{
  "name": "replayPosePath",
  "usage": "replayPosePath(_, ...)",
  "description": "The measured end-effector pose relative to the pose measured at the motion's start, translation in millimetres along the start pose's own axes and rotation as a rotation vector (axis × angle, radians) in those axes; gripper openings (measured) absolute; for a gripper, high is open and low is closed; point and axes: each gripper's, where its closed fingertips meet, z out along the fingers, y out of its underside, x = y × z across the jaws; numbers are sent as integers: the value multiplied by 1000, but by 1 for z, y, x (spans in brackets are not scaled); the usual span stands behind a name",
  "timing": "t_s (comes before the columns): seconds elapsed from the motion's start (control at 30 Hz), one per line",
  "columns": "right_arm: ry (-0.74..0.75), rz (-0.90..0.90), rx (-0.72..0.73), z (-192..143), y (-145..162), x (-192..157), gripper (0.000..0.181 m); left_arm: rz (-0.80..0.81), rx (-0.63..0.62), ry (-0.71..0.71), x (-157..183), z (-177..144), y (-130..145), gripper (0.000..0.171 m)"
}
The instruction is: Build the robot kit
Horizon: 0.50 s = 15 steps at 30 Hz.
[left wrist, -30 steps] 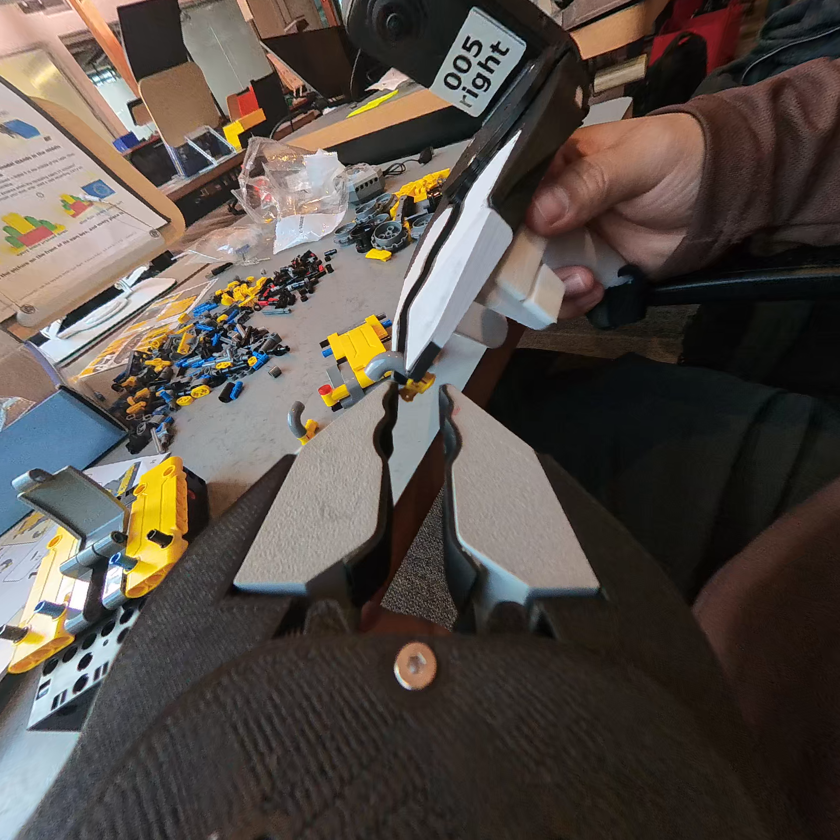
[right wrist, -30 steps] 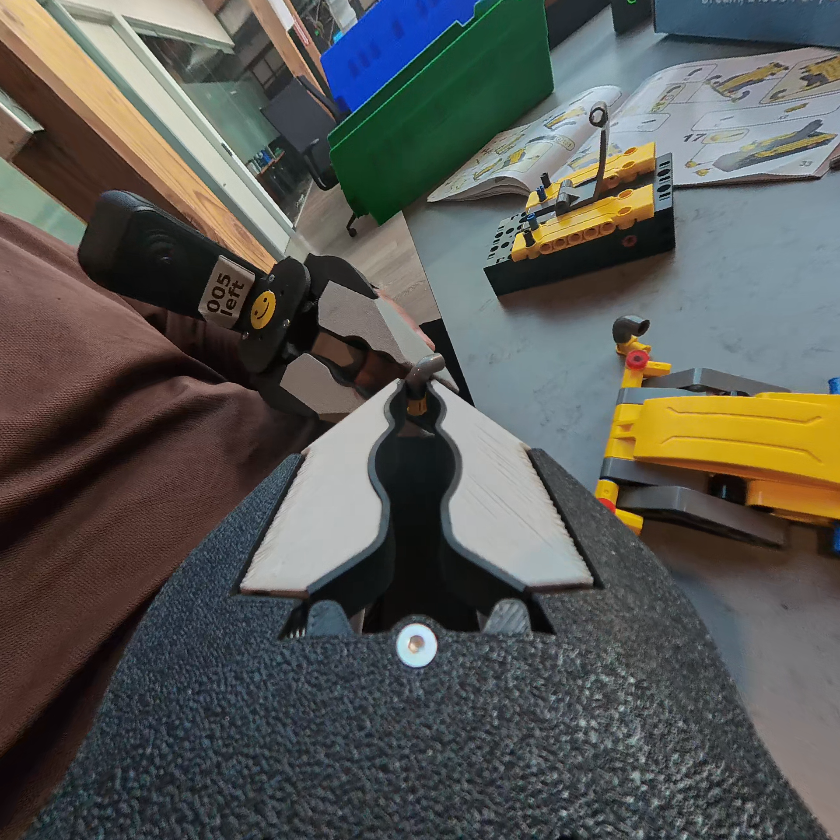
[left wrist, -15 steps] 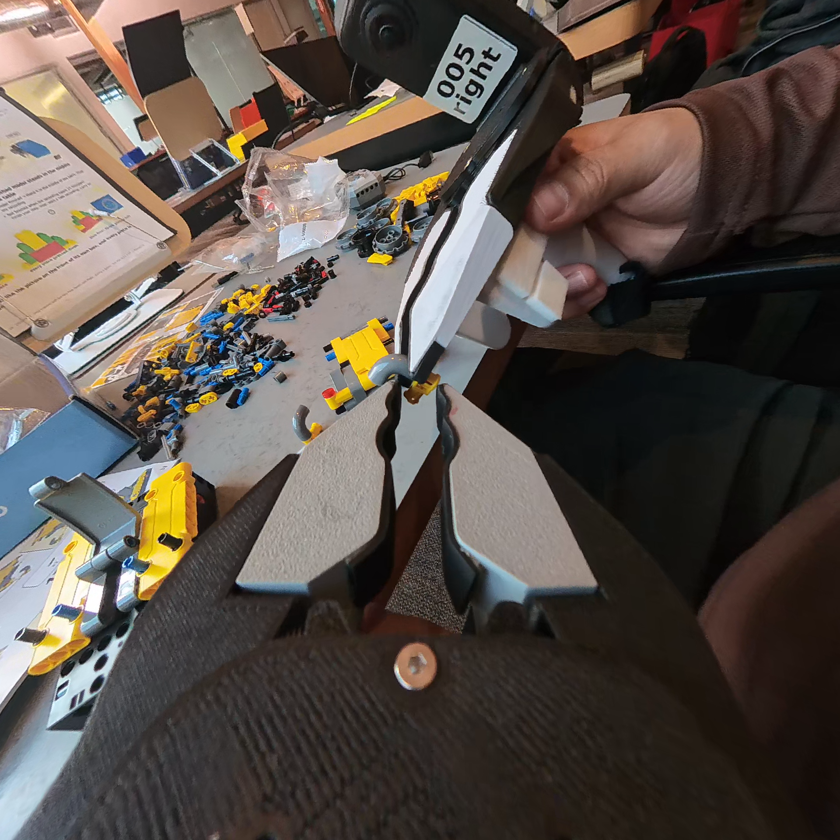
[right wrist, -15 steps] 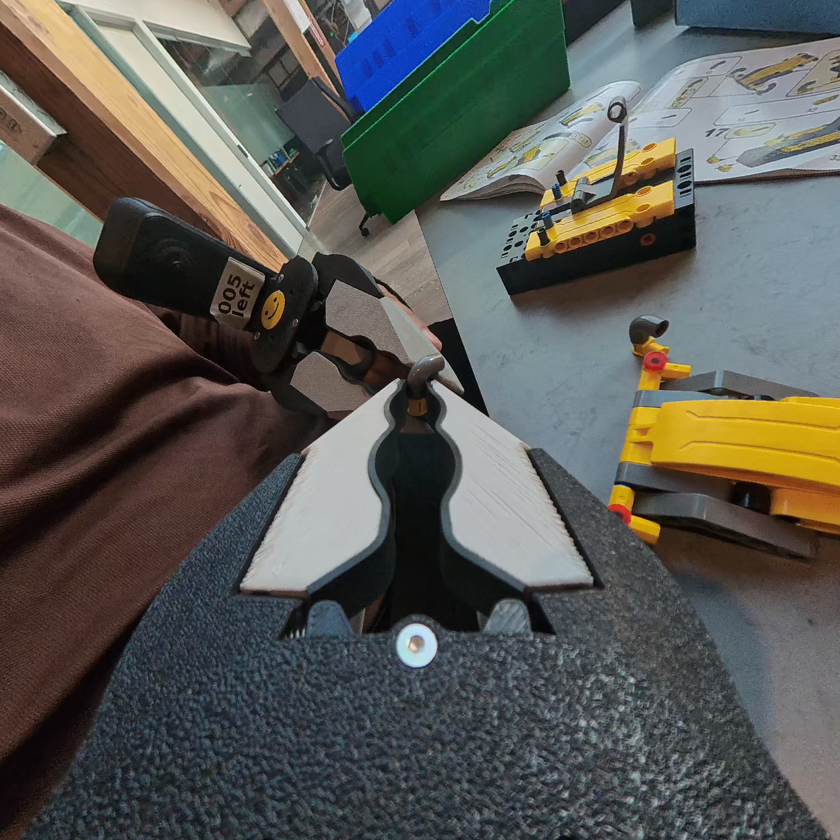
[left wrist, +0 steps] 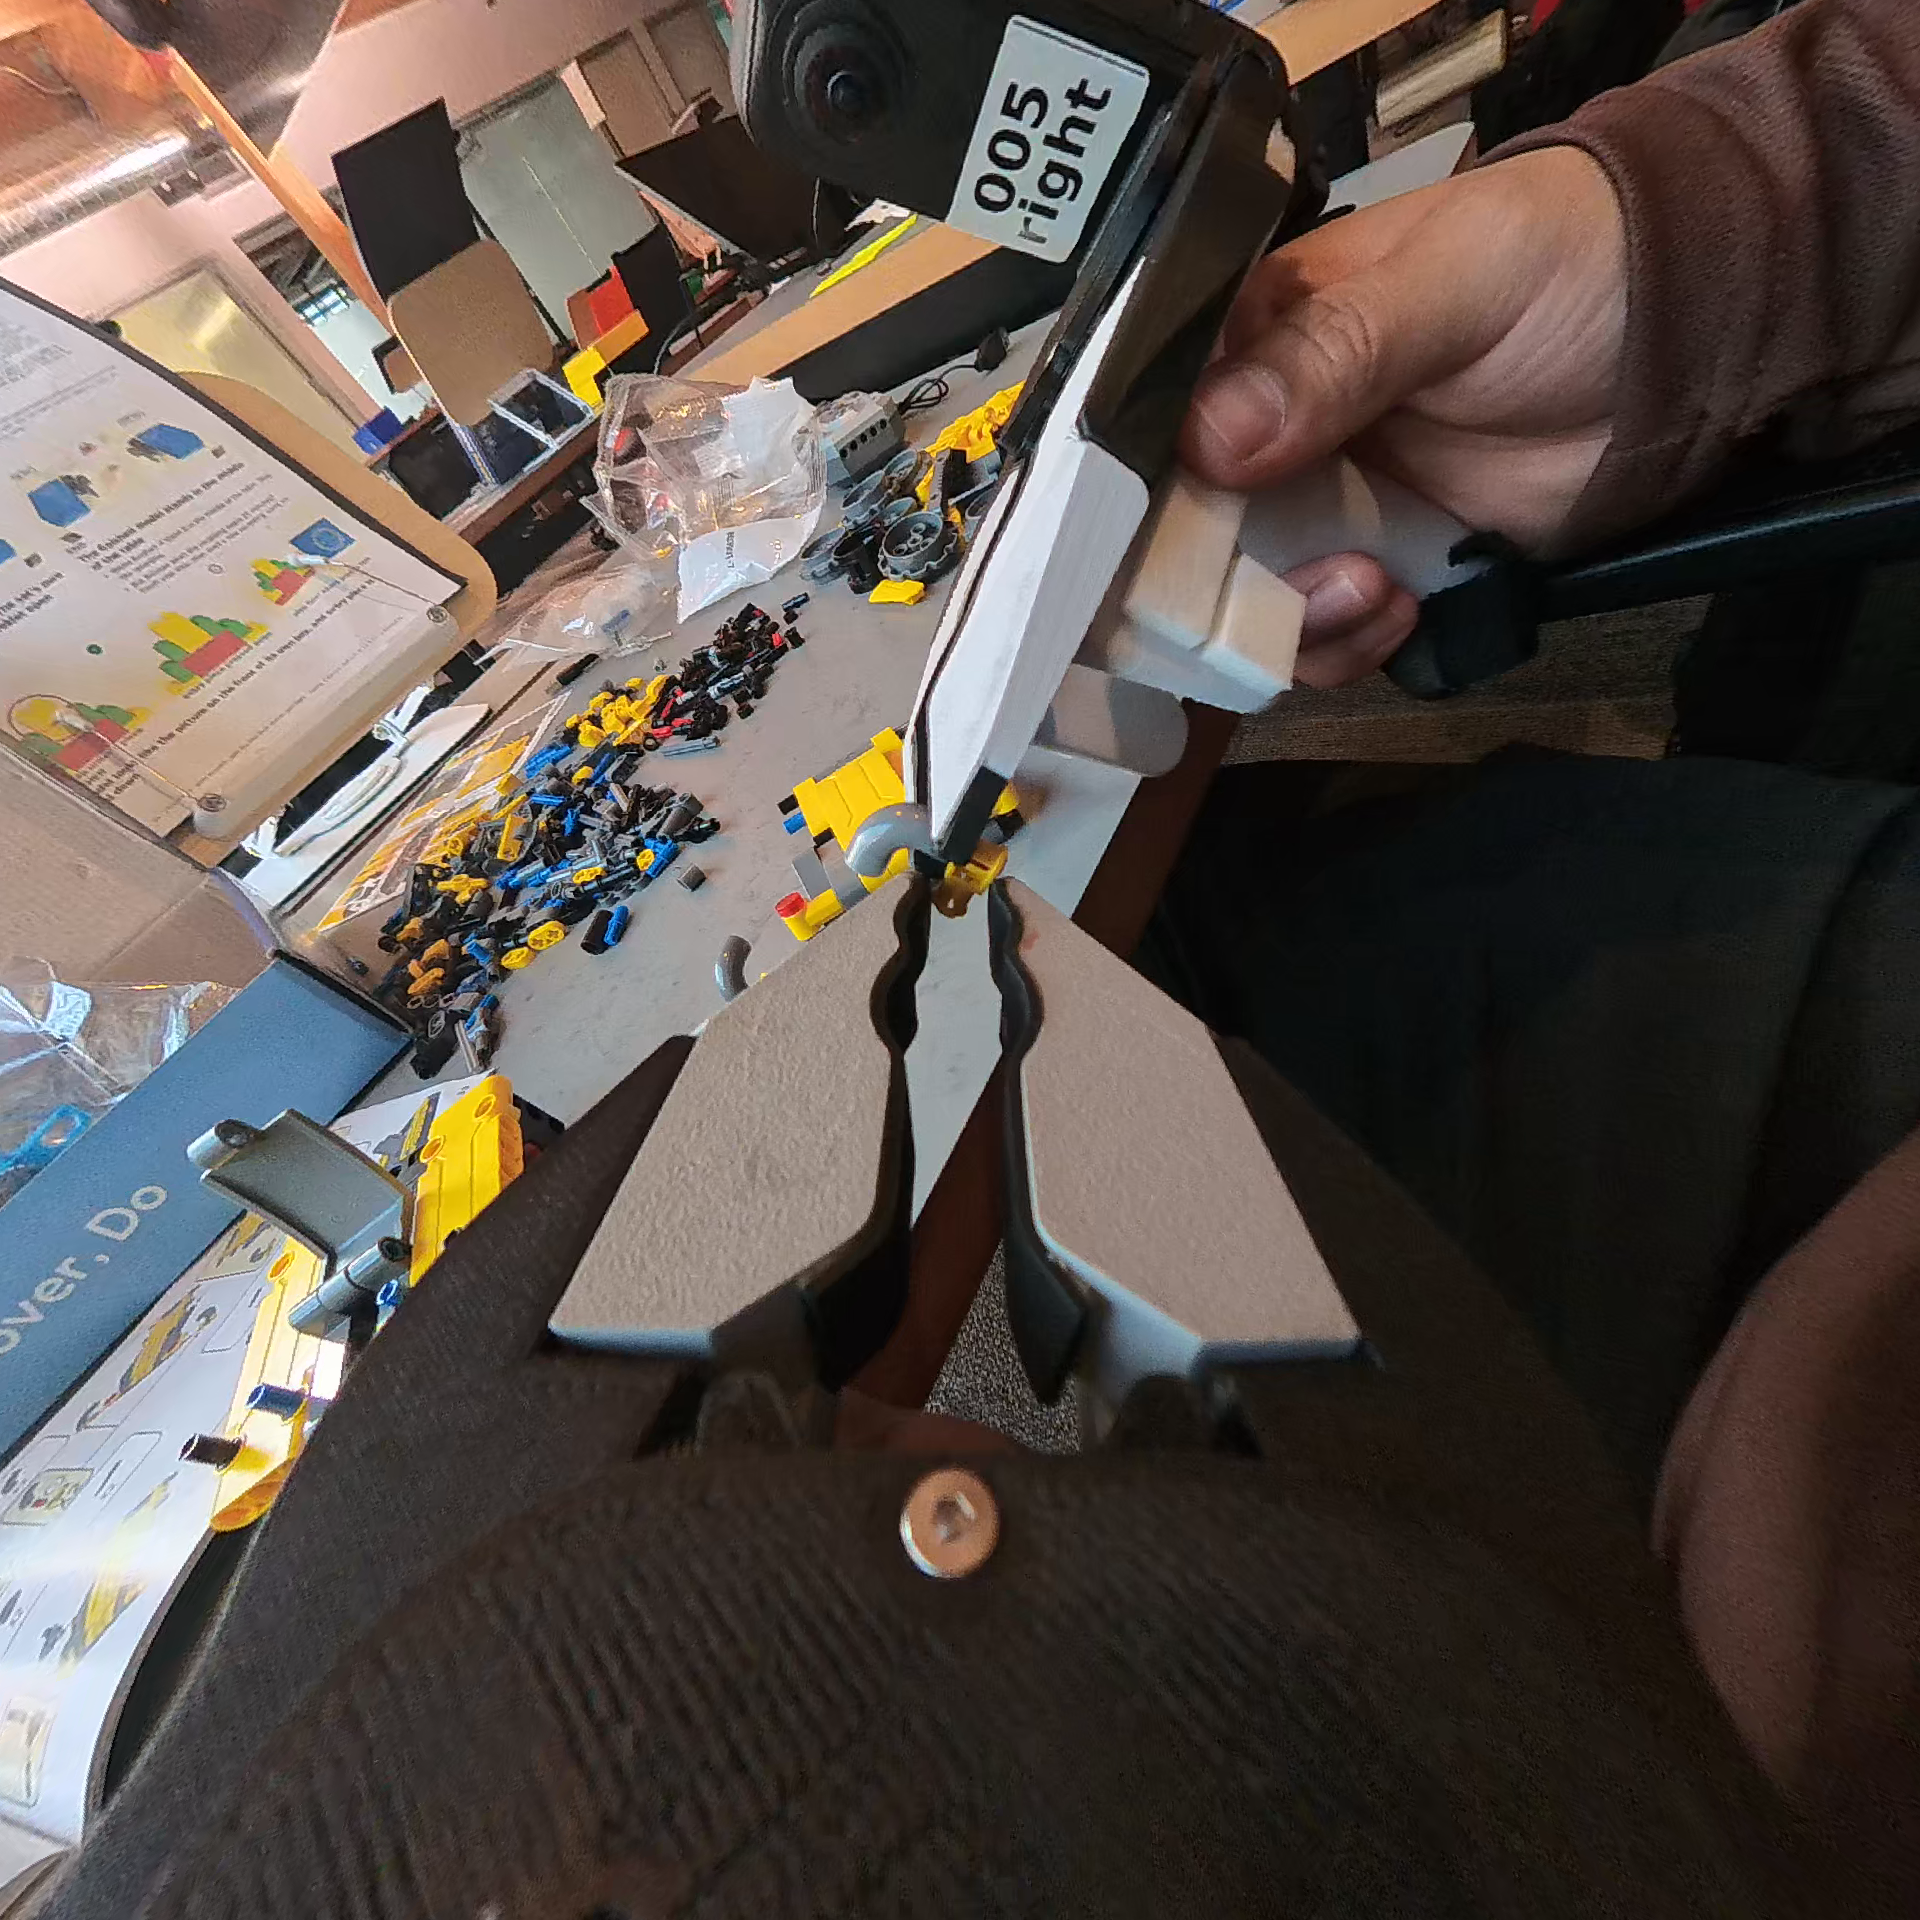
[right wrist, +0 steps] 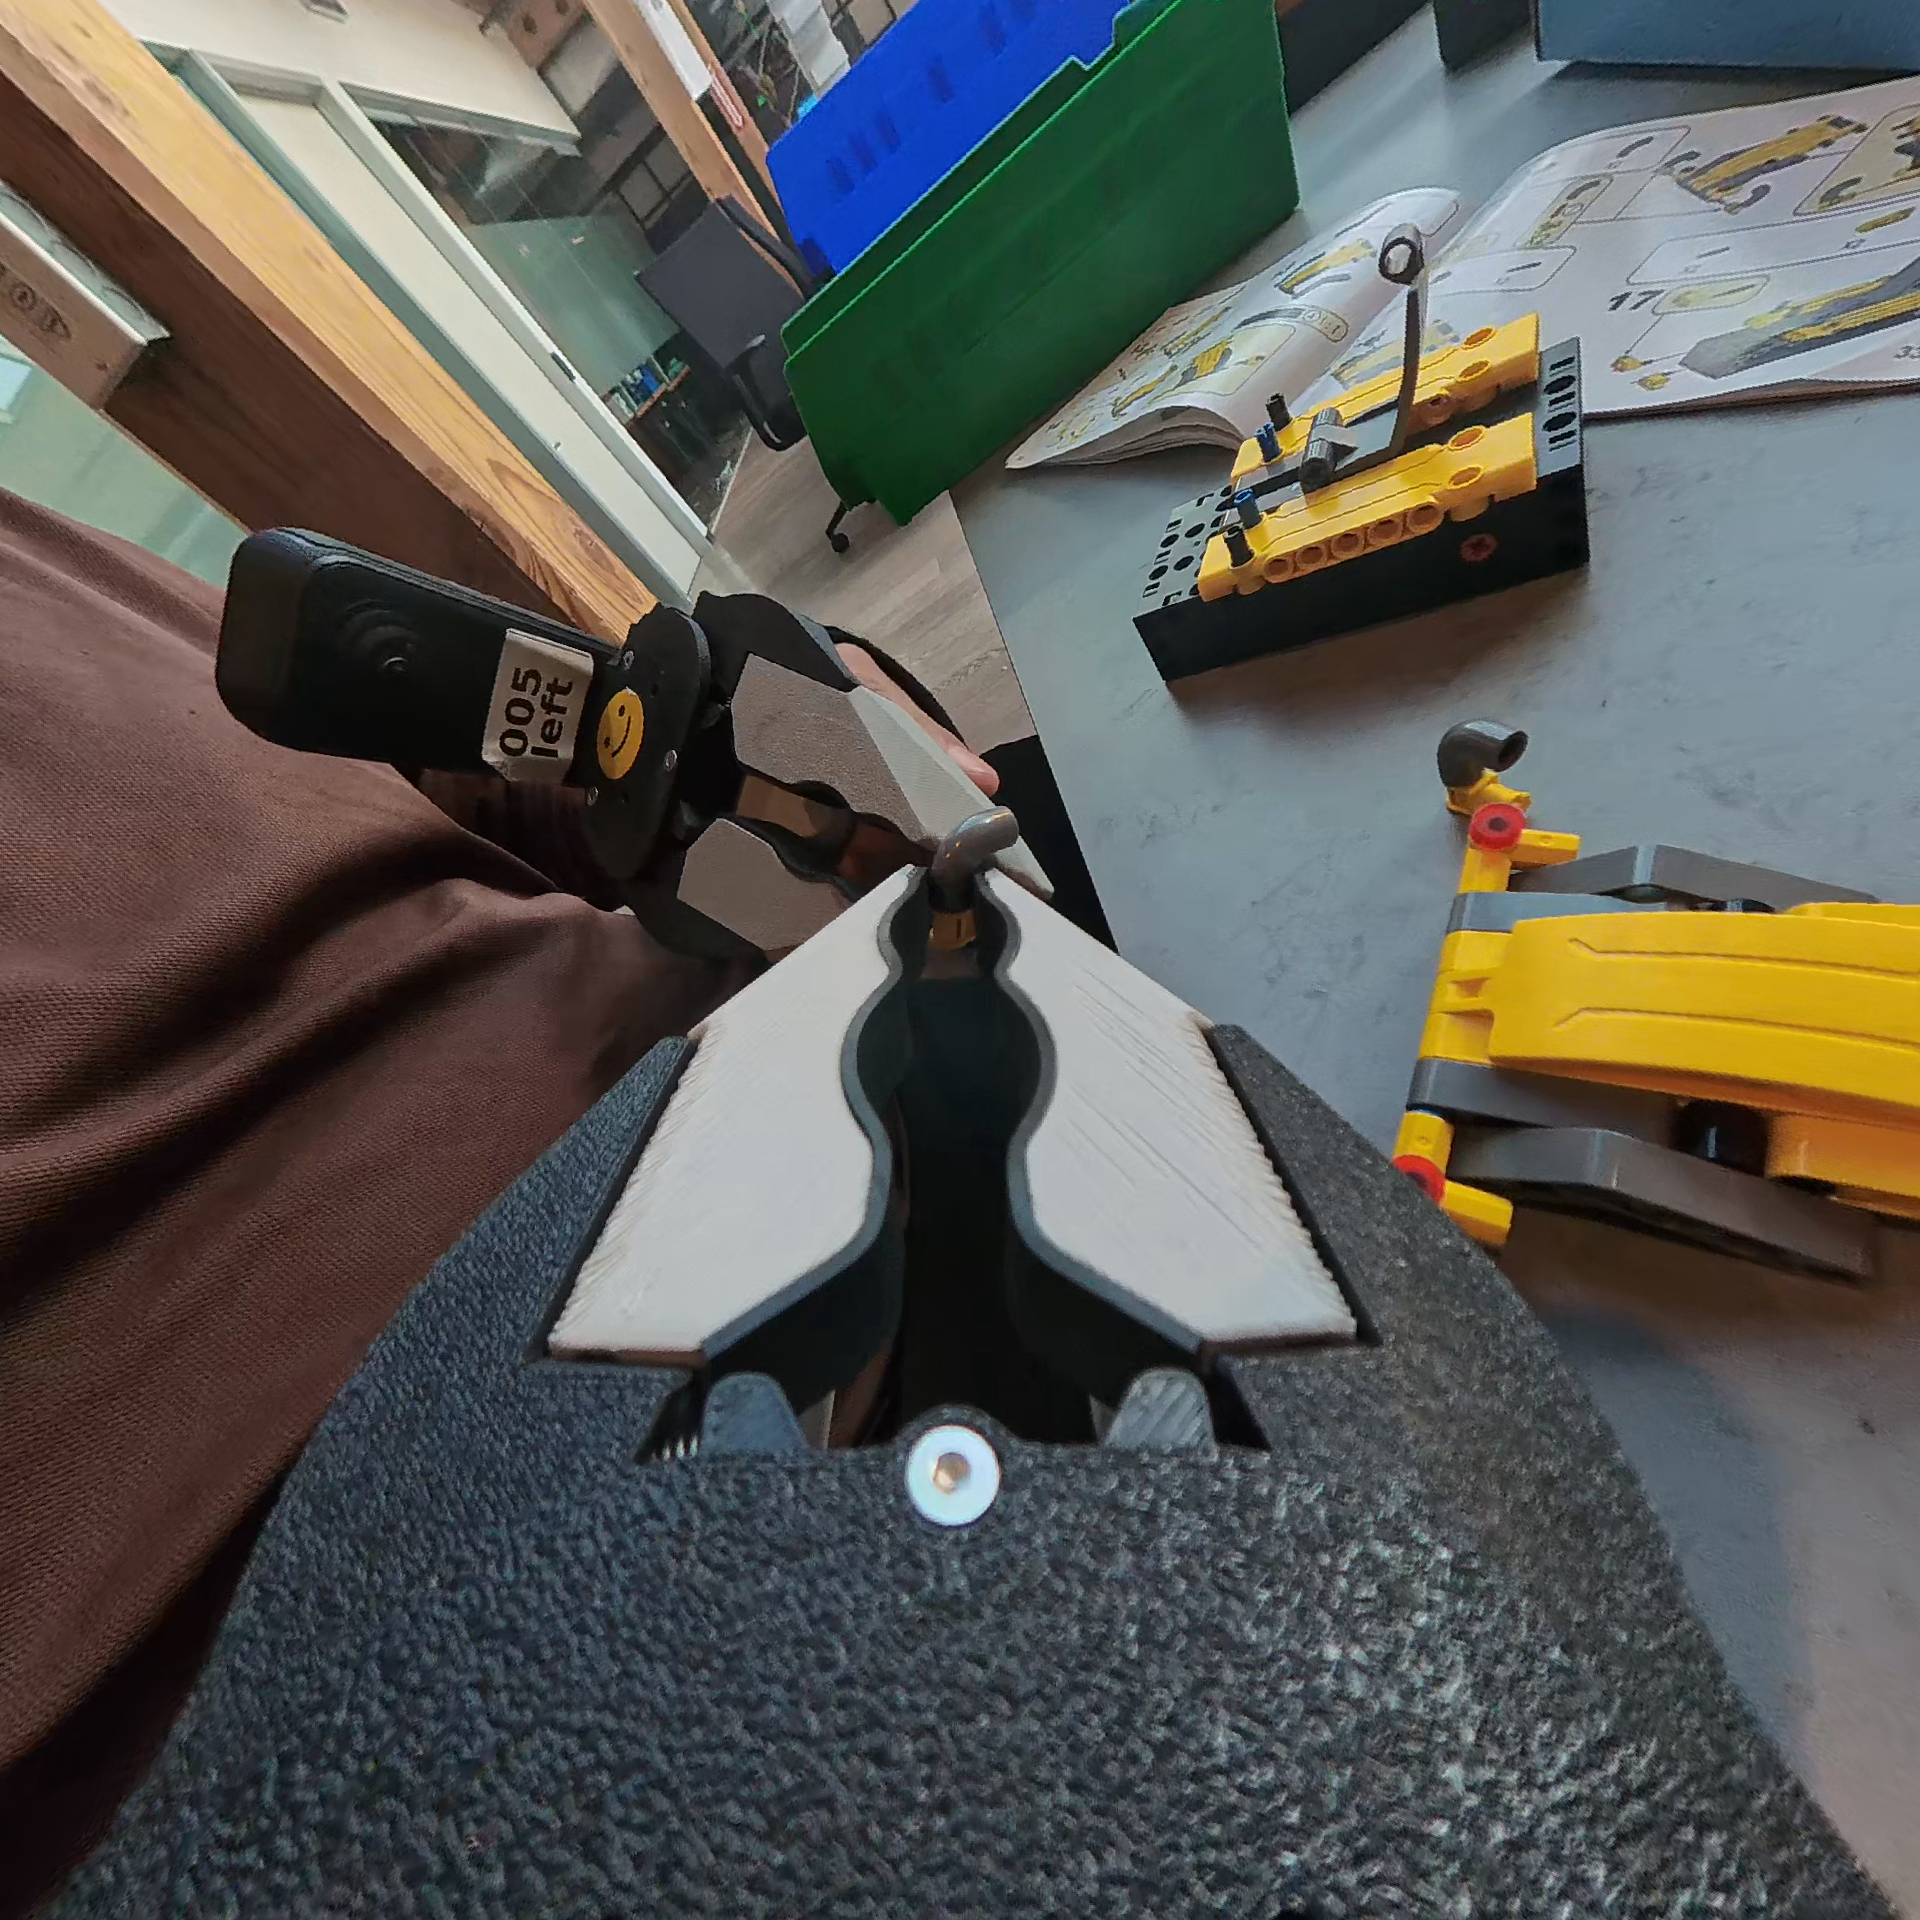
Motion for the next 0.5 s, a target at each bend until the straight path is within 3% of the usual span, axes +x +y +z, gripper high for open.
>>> replayPosePath(0.37, -132, 181, 98, -2, -14, -7, 8, -24, 51, -48, -8, -5, -13, 8)
replayPosePath(0.5, -131, 175, 115, -2, -17, -7, 8, -121, 67, -15, -8, -6, -16, 17)
